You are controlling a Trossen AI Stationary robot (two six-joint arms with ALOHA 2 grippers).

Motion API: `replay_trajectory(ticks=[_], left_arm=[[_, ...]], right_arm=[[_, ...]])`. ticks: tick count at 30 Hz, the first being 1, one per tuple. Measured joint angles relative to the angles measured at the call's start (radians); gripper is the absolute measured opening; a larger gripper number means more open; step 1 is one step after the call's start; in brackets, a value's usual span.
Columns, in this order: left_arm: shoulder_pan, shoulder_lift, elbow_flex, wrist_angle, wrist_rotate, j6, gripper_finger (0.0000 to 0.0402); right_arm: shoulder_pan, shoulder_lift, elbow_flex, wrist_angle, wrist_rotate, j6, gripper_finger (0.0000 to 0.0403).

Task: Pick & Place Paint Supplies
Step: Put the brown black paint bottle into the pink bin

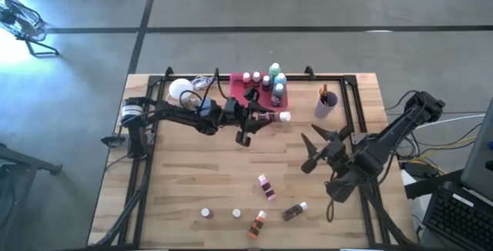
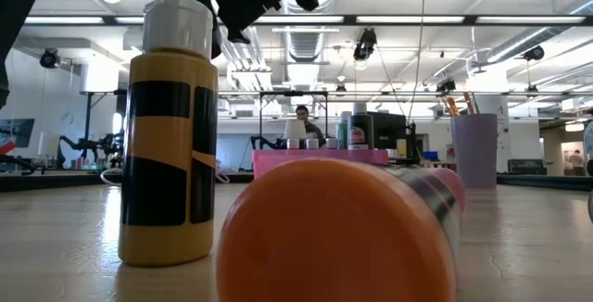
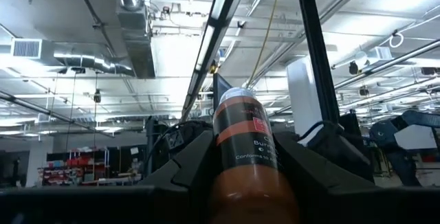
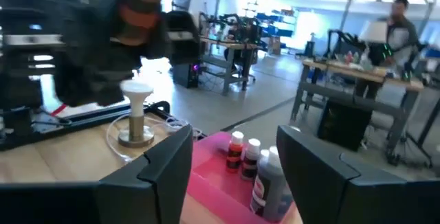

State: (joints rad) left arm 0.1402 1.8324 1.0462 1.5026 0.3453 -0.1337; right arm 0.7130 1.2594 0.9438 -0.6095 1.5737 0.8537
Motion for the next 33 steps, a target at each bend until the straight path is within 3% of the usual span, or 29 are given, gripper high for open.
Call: replay_trajectory(ticks=[4,9,14,17,21,24,29,33], left_arm=[[0.0,-0.002,0.023,0.041,0.025,-0.014,0.0136],[0.0,-0.004,0.071,0.048,0.078,-0.039,0.0136],[-0.002,-0.004,0.113,0.05,0.109,-0.06,0.0136],[-0.002,-0.004,0.147,0.051,0.121,-0.077,0.0136],[-0.001,-0.004,0.207,0.051,0.169,-0.119,0.0136],[0.0,-0.004,0.252,0.052,0.219,-0.166,0.0136],[0.0,-0.005,0.279,0.028,0.27,-0.177,0.0136],[0.007,-0.005,0.269,-0.061,0.276,-0.183,0.0136]], right_arm=[[0.01,0.001,0.108,0.0,-0.031,-0.186,0.0221],[-0.004,0.005,0.285,0.017,-0.182,-0.459,0.0237],[-0.016,0.013,0.365,0.08,-0.192,-0.655,0.0251],[-0.024,0.013,0.377,0.239,-0.229,-0.822,0.0258],[-0.031,0.013,0.373,0.574,-0.371,-1.161,0.0264],[-0.03,0.012,0.372,0.715,-0.387,-1.339,0.0263],[-0.05,0.014,0.372,0.769,-0.499,-1.405,0.0248],[-0.059,0.014,0.372,0.772,-0.428,-1.403,0.0238]])
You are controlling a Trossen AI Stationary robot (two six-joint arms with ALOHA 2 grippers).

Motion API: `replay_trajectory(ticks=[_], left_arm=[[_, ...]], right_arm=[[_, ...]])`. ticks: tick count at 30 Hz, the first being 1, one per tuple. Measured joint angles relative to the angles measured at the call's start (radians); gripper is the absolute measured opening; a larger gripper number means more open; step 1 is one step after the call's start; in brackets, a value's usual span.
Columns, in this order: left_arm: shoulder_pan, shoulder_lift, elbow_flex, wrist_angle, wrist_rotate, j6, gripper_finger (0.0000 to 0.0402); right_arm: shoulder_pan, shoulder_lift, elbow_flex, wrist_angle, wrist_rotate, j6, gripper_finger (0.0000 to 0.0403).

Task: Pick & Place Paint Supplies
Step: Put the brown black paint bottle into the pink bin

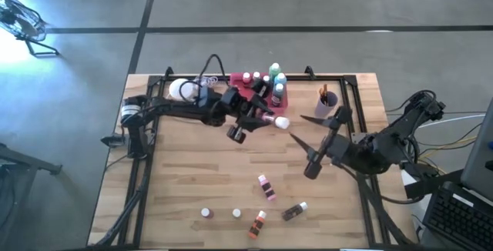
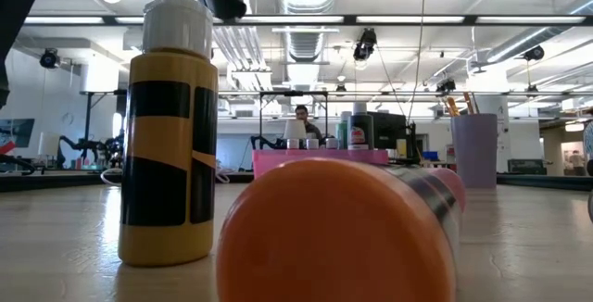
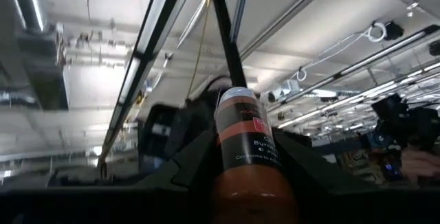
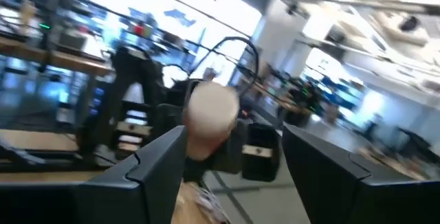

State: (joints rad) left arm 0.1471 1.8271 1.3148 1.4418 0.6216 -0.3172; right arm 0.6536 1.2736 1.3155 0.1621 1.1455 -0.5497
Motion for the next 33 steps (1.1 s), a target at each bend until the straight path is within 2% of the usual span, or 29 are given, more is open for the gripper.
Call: replay_trajectory(ticks=[5,10,12,16,19,23,25,28,33], left_arm=[[0.005,0.0,-0.001,-0.156,0.005,0.029,0.0136],[0.014,0.0,-0.001,-0.215,0.006,0.057,0.0136],[0.018,0.0,-0.001,-0.23,0.007,0.057,0.0136],[0.03,0.0,-0.001,-0.291,0.012,0.056,0.0136],[0.033,0.0,-0.001,-0.341,0.011,0.055,0.0136],[0.032,0.0,-0.001,-0.4,0.013,0.047,0.0136],[0.032,0.0,-0.003,-0.437,0.017,0.007,0.0136],[0.033,0.0,-0.003,-0.487,0.048,-0.073,0.0136],[0.032,0.0,-0.003,-0.561,0.055,-0.111,0.0136]], right_arm=[[0.0,-0.001,0.0,-0.03,0.124,0.034,0.0228],[0.019,-0.002,0.0,-0.119,0.219,0.11,0.0219],[0.033,-0.002,0.004,-0.155,0.224,0.153,0.0217],[0.061,-0.003,0.023,-0.267,0.215,0.276,0.0212],[0.069,-0.003,0.03,-0.429,0.198,0.434,0.021],[0.06,-0.003,0.045,-0.672,0.033,0.717,0.0214],[0.051,-0.001,0.046,-0.749,-0.004,0.807,0.0218],[0.051,0.005,0.042,-0.81,-0.016,0.846,0.0225],[0.05,0.005,0.037,-0.817,-0.025,0.801,0.0239]])
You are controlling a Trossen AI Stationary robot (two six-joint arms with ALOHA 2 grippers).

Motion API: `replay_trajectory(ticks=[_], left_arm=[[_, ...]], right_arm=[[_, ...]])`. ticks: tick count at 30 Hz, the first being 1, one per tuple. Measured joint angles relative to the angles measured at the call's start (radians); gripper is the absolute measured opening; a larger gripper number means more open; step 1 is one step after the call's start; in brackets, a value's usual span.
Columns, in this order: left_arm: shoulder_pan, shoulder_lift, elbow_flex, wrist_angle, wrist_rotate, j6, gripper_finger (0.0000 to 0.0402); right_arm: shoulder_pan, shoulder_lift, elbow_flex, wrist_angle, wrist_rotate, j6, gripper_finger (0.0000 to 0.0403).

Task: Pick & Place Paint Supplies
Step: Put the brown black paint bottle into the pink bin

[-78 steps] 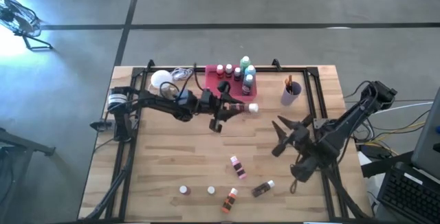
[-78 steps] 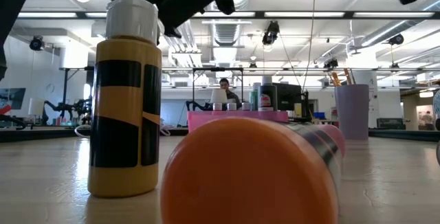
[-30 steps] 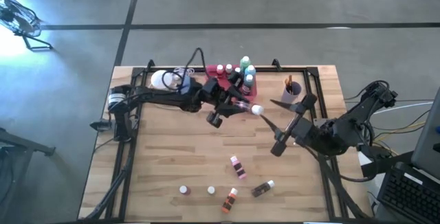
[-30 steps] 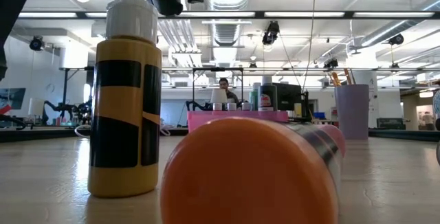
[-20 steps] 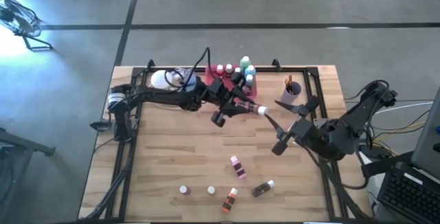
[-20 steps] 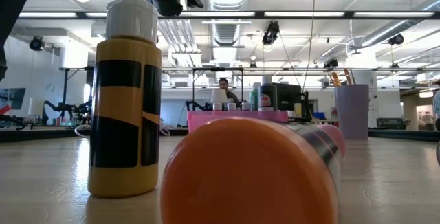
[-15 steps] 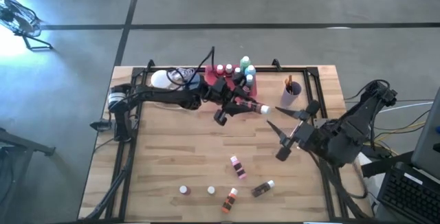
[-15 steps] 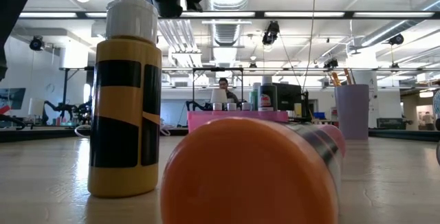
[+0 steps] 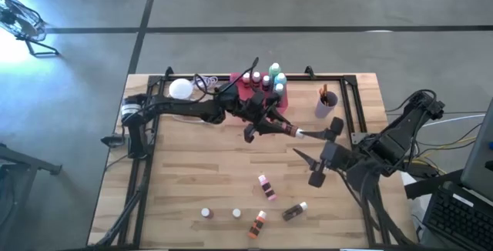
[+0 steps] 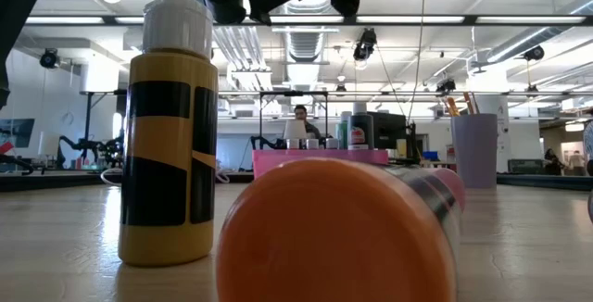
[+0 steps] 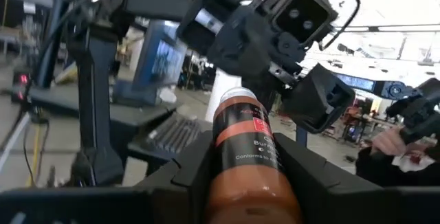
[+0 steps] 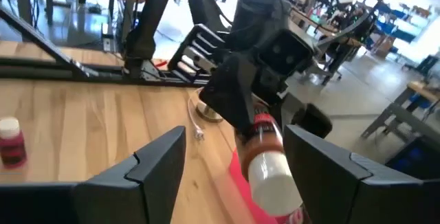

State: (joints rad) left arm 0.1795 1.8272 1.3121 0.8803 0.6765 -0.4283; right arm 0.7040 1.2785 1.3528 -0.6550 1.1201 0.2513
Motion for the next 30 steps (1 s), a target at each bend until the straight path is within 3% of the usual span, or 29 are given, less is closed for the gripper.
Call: replay_trajectory(ticks=[8,13,30], left_arm=[[0.006,0.0,0.0,-0.029,0.021,-0.143,0.0136],[0.009,0.0,0.0,-0.031,0.04,-0.241,0.0136],[0.008,0.0,-0.001,-0.043,0.046,-0.308,0.0136]], right_arm=[[-0.004,0.0,-0.002,-0.083,-0.057,-0.025,0.0256],[-0.004,0.002,-0.009,-0.104,-0.057,-0.038,0.0244],[-0.067,0.044,-0.032,-0.101,-0.039,-0.205,0.0214]])
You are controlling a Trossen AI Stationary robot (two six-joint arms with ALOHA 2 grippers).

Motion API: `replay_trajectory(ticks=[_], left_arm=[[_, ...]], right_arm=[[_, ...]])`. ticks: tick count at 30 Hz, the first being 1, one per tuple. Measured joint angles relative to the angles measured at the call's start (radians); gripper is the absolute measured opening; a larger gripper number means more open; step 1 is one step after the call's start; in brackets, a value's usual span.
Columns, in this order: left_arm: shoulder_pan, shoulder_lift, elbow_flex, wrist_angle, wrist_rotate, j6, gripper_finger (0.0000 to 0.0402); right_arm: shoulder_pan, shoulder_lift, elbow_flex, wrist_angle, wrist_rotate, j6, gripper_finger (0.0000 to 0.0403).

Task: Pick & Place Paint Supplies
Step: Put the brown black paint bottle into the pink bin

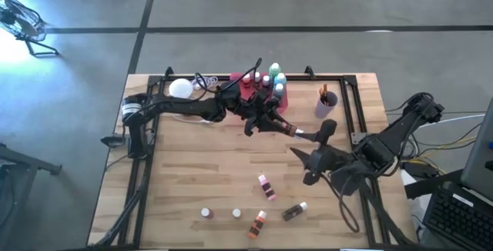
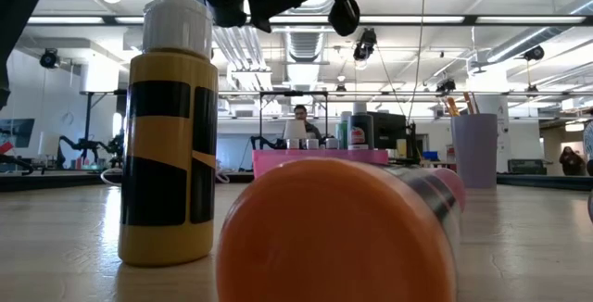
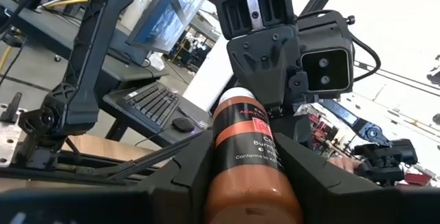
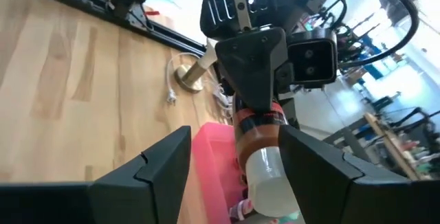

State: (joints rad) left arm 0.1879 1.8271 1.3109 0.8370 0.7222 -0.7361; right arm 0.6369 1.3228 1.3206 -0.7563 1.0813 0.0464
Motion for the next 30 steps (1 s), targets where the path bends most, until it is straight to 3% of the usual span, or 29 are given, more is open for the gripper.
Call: replay_trajectory(ticks=[16,30], left_arm=[[-0.001,-0.003,0.003,-0.002,0.033,-0.002,0.0136],[0.001,-0.003,0.022,-0.007,0.045,-0.001,0.0136]], right_arm=[[-0.001,0.003,0.005,-0.011,0.089,-0.072,0.0235],[-0.001,0.002,0.005,-0.01,0.089,-0.072,0.0164]])
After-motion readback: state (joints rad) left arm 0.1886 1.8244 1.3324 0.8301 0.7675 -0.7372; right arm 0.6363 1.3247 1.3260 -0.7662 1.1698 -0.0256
